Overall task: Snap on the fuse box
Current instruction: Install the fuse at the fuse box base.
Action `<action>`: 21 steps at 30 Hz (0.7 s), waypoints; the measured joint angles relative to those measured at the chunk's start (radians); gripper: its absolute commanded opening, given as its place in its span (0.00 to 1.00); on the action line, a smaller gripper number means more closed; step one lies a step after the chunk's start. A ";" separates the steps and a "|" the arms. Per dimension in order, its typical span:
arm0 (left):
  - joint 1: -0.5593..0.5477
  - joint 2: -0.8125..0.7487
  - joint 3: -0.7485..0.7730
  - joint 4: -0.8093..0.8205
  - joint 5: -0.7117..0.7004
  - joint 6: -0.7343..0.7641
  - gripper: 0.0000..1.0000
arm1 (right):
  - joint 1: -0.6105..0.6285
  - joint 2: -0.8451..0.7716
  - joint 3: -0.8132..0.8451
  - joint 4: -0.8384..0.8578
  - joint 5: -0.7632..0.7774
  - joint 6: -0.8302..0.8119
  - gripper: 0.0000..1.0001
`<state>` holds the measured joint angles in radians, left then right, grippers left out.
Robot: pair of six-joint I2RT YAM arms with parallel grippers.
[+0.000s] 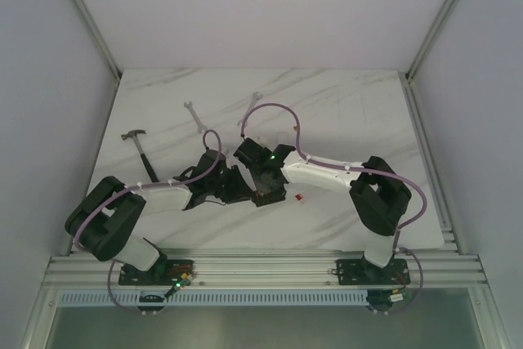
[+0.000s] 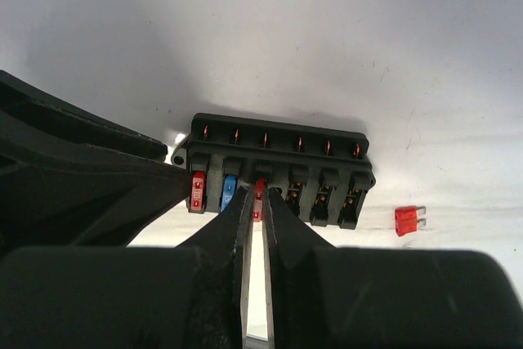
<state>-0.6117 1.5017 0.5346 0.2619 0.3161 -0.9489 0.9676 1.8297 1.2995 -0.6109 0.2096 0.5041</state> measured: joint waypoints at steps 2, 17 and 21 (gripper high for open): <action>0.000 0.000 0.000 0.000 -0.001 0.000 0.37 | 0.000 0.002 0.000 0.000 0.000 -0.003 0.00; 0.000 0.000 0.000 0.000 -0.002 0.000 0.36 | 0.001 0.010 -0.010 0.012 0.000 -0.014 0.00; 0.000 0.000 0.000 0.000 -0.003 0.000 0.36 | 0.002 0.009 -0.016 0.022 0.000 -0.014 0.00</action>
<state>-0.6117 1.5017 0.5346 0.2615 0.3134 -0.9489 0.9695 1.8385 1.2835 -0.5892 0.2096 0.4896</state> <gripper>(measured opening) 0.366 0.128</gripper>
